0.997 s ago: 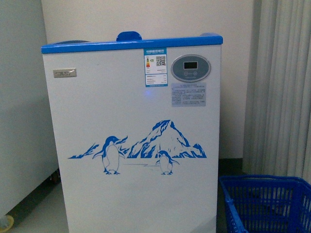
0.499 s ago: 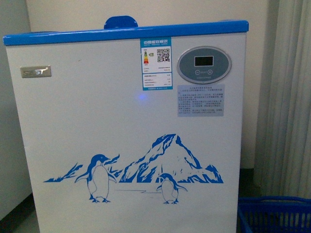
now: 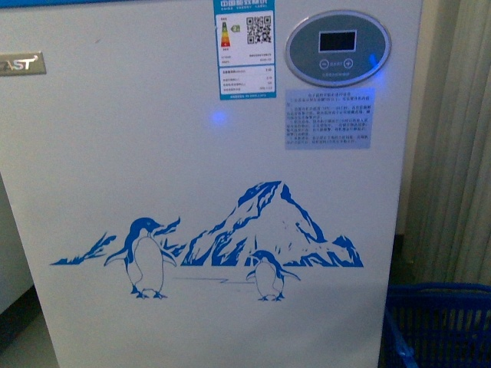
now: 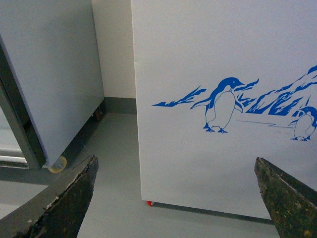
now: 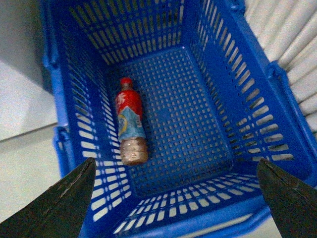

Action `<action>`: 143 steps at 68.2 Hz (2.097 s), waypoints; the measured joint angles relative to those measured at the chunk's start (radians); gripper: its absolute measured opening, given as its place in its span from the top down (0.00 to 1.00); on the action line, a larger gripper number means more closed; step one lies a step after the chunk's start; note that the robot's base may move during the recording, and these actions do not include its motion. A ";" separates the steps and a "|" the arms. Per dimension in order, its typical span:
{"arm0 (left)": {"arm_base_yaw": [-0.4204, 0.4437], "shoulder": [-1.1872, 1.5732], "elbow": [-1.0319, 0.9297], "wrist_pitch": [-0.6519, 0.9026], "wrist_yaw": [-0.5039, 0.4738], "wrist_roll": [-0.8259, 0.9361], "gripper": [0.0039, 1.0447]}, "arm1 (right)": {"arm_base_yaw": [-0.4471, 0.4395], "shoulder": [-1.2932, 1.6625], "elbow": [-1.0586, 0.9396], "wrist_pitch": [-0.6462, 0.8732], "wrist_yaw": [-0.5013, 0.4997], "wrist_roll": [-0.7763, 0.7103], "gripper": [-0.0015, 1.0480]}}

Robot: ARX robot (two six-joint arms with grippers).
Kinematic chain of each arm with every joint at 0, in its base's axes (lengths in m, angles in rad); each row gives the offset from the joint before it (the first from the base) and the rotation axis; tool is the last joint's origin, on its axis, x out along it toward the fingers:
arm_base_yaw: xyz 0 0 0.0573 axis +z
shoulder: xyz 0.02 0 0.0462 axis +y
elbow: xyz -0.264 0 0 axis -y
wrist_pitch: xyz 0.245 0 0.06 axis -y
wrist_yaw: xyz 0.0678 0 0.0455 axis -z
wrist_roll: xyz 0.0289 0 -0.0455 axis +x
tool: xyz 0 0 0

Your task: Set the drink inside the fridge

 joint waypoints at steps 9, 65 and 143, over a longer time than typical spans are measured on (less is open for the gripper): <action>0.000 0.000 0.000 0.000 0.000 0.000 0.08 | -0.005 0.396 0.124 0.143 -0.034 -0.039 0.07; 0.000 0.000 0.000 0.000 0.000 0.000 0.08 | -0.001 1.451 0.818 0.245 -0.266 0.329 0.07; 0.000 0.000 0.000 0.000 0.000 0.000 0.08 | 0.086 1.696 1.159 -0.149 -0.047 0.258 0.28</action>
